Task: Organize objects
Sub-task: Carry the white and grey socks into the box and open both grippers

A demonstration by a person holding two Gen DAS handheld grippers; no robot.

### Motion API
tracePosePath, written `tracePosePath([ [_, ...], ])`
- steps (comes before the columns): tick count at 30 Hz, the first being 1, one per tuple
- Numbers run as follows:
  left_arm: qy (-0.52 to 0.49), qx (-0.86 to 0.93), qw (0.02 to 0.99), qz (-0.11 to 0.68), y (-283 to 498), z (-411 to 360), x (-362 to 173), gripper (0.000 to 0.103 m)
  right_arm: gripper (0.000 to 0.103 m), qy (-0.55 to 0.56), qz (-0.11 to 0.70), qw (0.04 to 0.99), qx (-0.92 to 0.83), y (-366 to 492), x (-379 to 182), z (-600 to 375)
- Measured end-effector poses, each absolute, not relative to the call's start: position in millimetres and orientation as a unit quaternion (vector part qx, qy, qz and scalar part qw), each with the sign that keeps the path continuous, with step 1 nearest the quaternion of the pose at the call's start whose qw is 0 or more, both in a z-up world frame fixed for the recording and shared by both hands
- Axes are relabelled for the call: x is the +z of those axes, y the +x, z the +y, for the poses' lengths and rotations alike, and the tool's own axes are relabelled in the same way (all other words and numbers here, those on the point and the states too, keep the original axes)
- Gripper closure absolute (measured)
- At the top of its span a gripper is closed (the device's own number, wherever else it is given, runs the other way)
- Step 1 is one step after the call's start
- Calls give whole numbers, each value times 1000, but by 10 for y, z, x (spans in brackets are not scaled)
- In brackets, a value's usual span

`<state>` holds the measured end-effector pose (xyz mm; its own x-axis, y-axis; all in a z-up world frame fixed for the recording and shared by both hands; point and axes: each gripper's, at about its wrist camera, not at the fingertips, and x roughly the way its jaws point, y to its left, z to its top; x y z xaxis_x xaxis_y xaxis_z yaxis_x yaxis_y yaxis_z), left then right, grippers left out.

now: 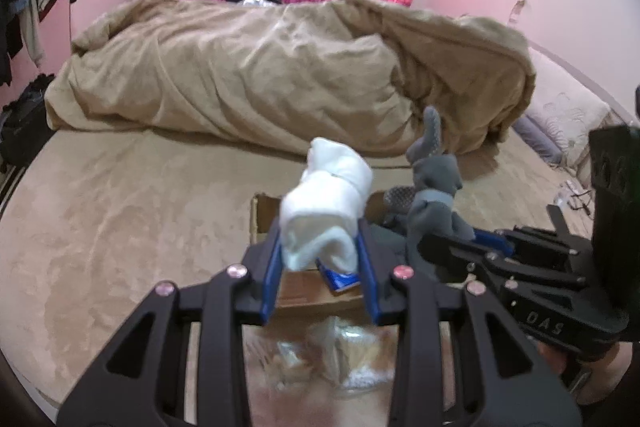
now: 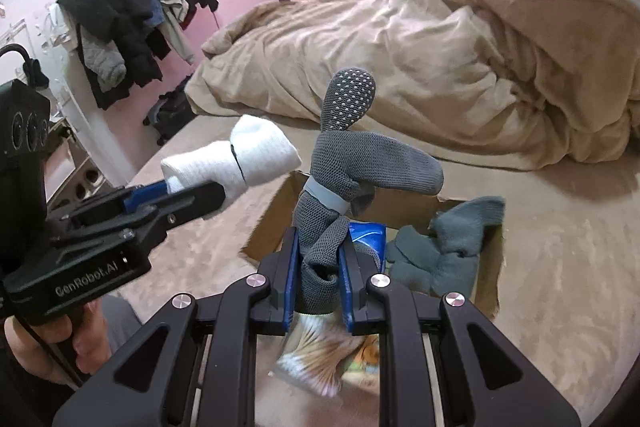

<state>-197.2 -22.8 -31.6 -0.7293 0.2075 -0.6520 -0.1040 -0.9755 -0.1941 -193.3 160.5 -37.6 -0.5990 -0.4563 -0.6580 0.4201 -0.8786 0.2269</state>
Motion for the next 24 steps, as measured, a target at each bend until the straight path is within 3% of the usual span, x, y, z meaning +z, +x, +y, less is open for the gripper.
tracePosePath([
  [14,-445,891,63,-62,-2514,-215,-1273,67,84,449,-33,267,-852,-2611,-1238,1326],
  [24,-441,892,77,-71,-2289,-269,-1105,56,82,485,-35,279,-828,-2712,-1444,1220],
])
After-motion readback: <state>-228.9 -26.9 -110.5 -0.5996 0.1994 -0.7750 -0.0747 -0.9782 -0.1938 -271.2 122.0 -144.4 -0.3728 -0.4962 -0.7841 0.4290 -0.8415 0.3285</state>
